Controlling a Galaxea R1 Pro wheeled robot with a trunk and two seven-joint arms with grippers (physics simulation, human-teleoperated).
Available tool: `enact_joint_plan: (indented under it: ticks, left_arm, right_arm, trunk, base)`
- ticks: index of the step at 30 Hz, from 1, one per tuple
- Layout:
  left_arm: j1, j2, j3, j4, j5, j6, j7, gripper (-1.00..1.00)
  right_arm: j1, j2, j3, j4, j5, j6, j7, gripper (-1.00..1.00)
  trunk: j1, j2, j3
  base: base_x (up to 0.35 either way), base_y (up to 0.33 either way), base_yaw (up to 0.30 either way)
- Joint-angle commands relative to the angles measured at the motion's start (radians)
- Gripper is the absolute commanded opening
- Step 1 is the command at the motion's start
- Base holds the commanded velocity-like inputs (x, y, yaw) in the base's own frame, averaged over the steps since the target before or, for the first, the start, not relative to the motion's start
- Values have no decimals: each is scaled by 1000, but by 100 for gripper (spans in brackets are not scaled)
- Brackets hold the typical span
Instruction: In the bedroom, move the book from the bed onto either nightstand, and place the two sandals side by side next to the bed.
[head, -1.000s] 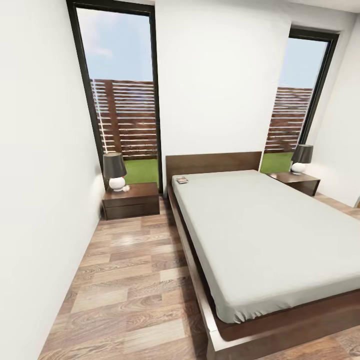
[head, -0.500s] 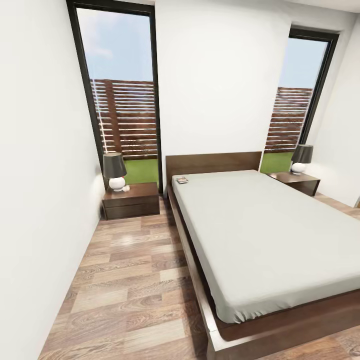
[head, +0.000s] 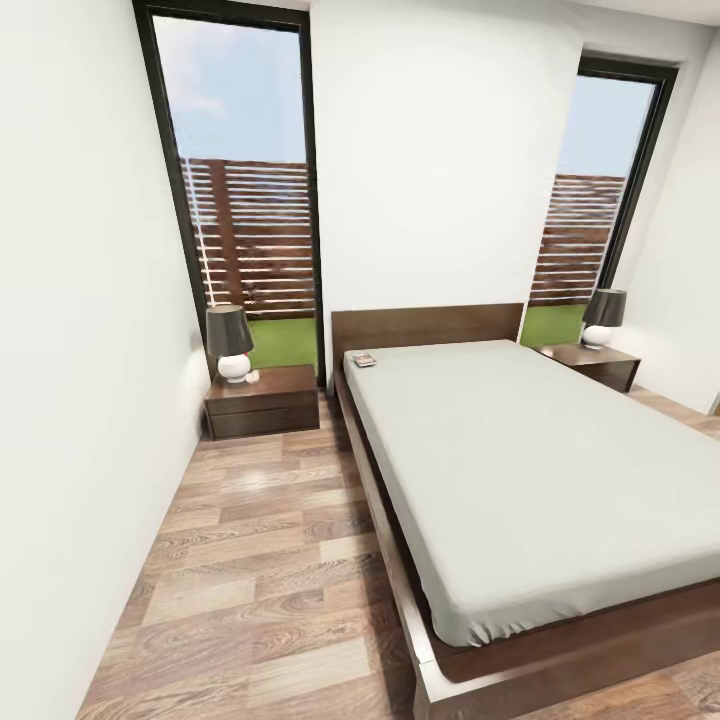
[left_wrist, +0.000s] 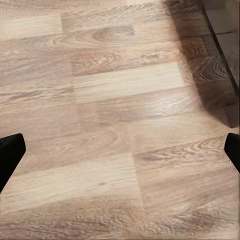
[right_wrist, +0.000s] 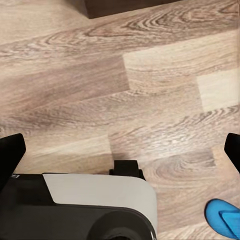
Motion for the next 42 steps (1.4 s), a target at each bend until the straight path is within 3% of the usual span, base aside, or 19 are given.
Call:
enact_joint_plan:
  ticks: [1,22,42]
  left_arm:
    - [-1,-1,0,2,4,-4,-1,100]
    - [-1,-2,1,51,17,-39,-1,100]
    - [-1,-2,1,52,18,-41,-1,100]
  right_arm:
    - [-1,0,-1,1,0,-9,0,100]
    - [-1,-3,-30,4,-3,-28,0,100]
    - [-1,1,-30,4,-1,-31,0,100]
  trunk:
    - [0,-1,-1]
    - [0,-1,-1]
    - [0,-1,-1]
  base:
    - [0,0,0]
    - [5,0,0]
    - [260,0,0]
